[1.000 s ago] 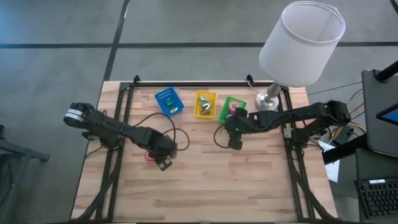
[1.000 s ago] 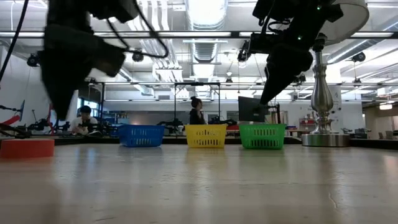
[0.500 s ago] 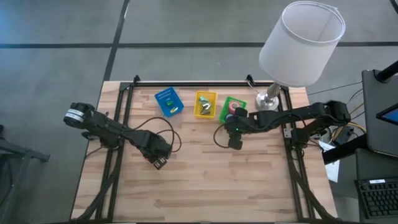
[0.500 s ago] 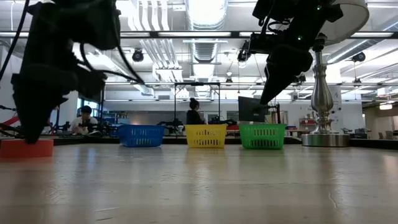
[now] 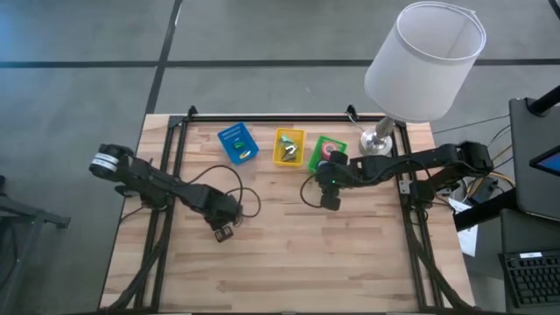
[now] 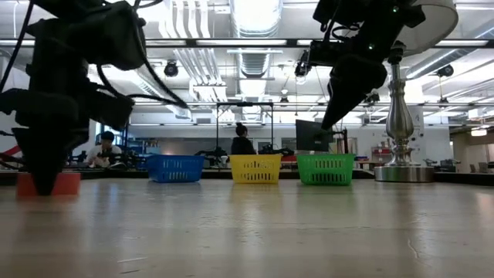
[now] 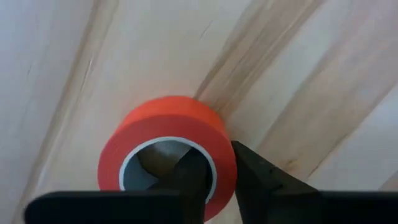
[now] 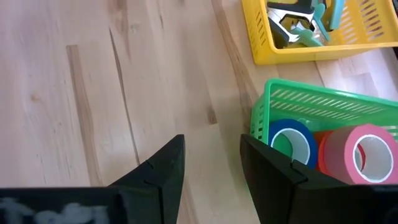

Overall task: Pick and place Stapler, Stapler remover, tape
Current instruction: Put the red tape into the green bin

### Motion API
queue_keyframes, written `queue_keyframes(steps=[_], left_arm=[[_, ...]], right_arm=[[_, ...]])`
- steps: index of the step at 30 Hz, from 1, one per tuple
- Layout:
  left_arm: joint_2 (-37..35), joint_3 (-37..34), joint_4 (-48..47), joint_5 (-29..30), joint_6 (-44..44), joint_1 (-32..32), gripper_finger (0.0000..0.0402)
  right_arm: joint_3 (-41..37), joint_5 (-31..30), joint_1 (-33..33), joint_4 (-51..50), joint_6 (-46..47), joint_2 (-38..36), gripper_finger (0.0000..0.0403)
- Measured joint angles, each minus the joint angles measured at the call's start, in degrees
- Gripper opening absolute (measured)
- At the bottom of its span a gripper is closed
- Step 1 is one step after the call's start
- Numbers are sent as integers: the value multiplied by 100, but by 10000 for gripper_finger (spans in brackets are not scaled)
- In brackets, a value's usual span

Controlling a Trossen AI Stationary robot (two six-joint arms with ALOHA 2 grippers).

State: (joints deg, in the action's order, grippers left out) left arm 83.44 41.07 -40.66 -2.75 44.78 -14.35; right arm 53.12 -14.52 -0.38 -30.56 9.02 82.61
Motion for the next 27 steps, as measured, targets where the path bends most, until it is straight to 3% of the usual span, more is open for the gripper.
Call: queue_keyframes(steps=[2,7,16,23,27], left_arm=[[11,144,169,147,-256,0,44],[11,508,1007,604,-1459,44,43],[374,1340,3064,2973,-4006,76,59],[1281,2028,3421,4497,-4657,132,50],[1749,2405,3418,4770,-4674,228,54]], right_arm=[[-2,0,0,89,0,0,151],[-3,0,0,686,326,2,152],[-92,-2,13,2231,1488,2,136],[-408,0,52,3073,1504,2,139],[-486,2,51,3211,1495,2,148]])
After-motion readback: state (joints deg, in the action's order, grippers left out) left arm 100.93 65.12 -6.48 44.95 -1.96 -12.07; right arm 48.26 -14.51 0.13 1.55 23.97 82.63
